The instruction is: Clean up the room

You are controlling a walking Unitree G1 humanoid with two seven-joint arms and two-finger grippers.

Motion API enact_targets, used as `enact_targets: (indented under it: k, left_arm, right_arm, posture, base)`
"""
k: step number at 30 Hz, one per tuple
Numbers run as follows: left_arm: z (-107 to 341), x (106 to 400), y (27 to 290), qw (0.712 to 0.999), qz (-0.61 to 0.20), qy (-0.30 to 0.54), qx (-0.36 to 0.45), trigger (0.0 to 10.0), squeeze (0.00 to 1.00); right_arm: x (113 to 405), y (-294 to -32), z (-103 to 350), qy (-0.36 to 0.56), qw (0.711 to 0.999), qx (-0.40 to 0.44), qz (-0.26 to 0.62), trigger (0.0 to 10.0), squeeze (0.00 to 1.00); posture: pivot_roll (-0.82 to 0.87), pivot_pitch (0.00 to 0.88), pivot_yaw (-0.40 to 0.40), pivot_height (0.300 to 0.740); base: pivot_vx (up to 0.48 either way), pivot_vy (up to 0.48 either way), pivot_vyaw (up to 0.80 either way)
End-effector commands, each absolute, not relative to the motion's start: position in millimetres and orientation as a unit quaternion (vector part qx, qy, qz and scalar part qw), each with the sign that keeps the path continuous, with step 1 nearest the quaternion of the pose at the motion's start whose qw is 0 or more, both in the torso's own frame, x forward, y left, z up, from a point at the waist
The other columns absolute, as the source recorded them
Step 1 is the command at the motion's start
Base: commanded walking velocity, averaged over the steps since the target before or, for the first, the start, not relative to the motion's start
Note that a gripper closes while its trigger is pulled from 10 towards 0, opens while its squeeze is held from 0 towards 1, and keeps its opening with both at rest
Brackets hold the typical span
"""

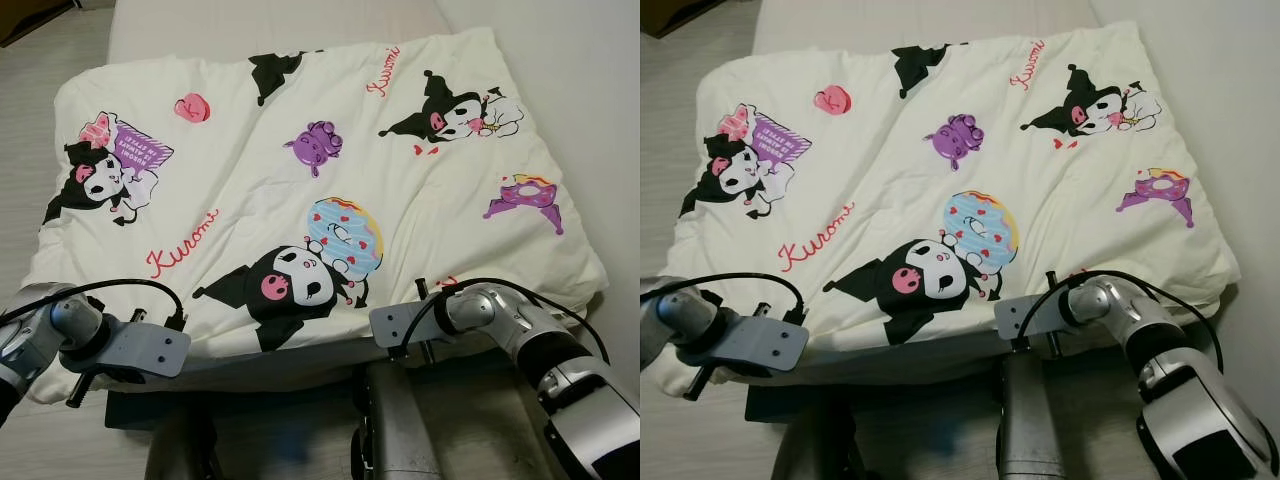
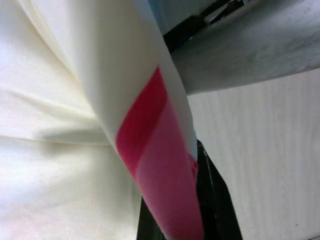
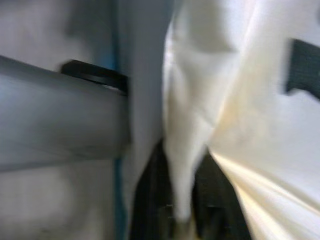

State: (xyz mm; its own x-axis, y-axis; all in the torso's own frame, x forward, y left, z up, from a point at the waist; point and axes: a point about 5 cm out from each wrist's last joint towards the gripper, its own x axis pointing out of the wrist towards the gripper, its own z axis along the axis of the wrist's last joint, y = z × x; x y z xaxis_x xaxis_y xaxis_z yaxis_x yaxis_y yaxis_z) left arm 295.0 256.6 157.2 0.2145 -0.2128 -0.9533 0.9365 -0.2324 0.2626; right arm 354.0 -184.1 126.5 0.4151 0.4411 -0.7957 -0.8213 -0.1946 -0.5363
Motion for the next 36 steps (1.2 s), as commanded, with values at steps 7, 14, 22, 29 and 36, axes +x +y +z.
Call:
enact_targets:
  k: [7, 14, 22, 29, 36]
  left_arm:
    - [140, 284, 266, 0.503, -0.546, 0.367, 0.56, 10.0, 1.0]
    - [158, 285, 264, 0.531, -0.56, 0.349, 0.531, 10.0, 0.0]
    - [193, 287, 249, 0.59, -0.605, 0.296, 0.445, 10.0, 0.0]
    - [214, 287, 233, 0.628, -0.644, 0.247, 0.359, 10.0, 0.0]
    - [228, 323, 213, 0.782, -0.557, 0.109, 0.258, 10.0, 0.0]
  right_arm:
    - [339, -187, 100, 0.222, 0.588, -0.548, 0.552, 10.0, 1.0]
    - [345, -184, 129, 0.219, 0.609, -0.494, 0.58, 10.0, 0.0]
    - [346, -178, 173, 0.205, 0.626, -0.405, 0.634, 10.0, 0.0]
    - [343, -170, 220, 0.145, 0.65, -0.297, 0.685, 10.0, 0.0]
    - [367, -161, 252, 0.018, 0.769, -0.147, 0.622, 10.0, 0.0]
  posture:
    - [-0.03, 0.422, -0.006, 0.537]
    - [-0.03, 0.417, -0.009, 0.537]
    - [-0.03, 0.419, -0.012, 0.537]
    - [-0.03, 0.414, -0.014, 0.537]
    - [-0.02, 0.402, -0.012, 0.537]
  base:
    - [0.0, 0.0, 0.0]
    - [0.0, 0.0, 0.0]
    - [0.0, 0.0, 0.0]
    - [0.0, 0.0, 0.0]
    - [0.0, 0.0, 0.0]
